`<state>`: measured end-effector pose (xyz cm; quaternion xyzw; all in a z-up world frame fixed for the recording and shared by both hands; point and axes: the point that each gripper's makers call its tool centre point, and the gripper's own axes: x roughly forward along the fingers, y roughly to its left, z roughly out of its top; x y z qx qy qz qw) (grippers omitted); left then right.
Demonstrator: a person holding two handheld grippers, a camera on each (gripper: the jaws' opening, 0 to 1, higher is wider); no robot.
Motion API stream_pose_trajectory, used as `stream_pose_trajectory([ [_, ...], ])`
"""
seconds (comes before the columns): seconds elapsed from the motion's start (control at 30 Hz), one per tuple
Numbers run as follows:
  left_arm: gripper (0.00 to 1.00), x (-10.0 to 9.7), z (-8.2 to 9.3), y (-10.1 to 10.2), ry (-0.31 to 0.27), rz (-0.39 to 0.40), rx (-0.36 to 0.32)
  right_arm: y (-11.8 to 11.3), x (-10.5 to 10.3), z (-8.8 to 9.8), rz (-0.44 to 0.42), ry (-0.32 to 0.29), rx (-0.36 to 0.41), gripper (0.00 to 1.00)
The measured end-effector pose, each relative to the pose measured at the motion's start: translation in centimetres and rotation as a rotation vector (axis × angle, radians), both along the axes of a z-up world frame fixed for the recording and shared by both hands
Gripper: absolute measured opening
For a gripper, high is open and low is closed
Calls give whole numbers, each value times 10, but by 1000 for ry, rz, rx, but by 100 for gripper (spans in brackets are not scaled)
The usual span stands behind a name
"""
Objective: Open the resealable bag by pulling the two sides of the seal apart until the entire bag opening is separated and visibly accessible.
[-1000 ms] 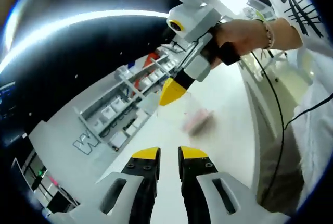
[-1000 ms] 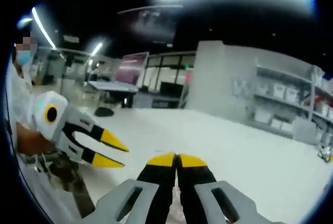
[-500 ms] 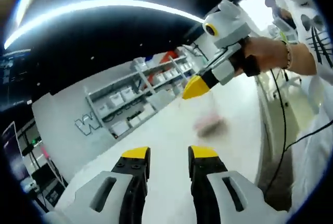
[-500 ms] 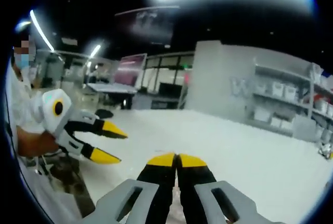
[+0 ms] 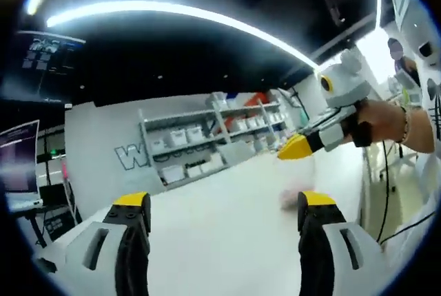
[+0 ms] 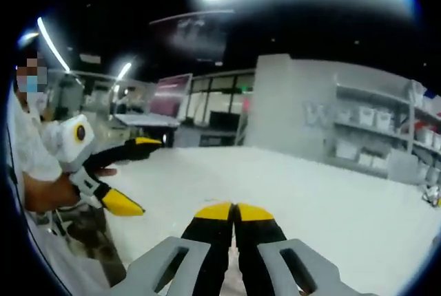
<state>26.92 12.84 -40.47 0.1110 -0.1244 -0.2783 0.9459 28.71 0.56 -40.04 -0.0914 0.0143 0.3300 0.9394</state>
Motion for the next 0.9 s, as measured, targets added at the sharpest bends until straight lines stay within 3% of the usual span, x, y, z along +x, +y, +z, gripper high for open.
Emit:
stream_pose_trajectory([
  [0.17,97,5,-12,5,87,4,-48,-1,0,2,2,3,11,0],
  [0.3,100,4,-11,9,91,12,-65,-2,0,4,0,3,20,0],
  [0.6,100,5,-14,15,102,33,-29,-8,6,12,-5,4,51,0],
  [0.9,100,9,-20,24,109,68,-20,-11,21,28,4,17,150,0],
])
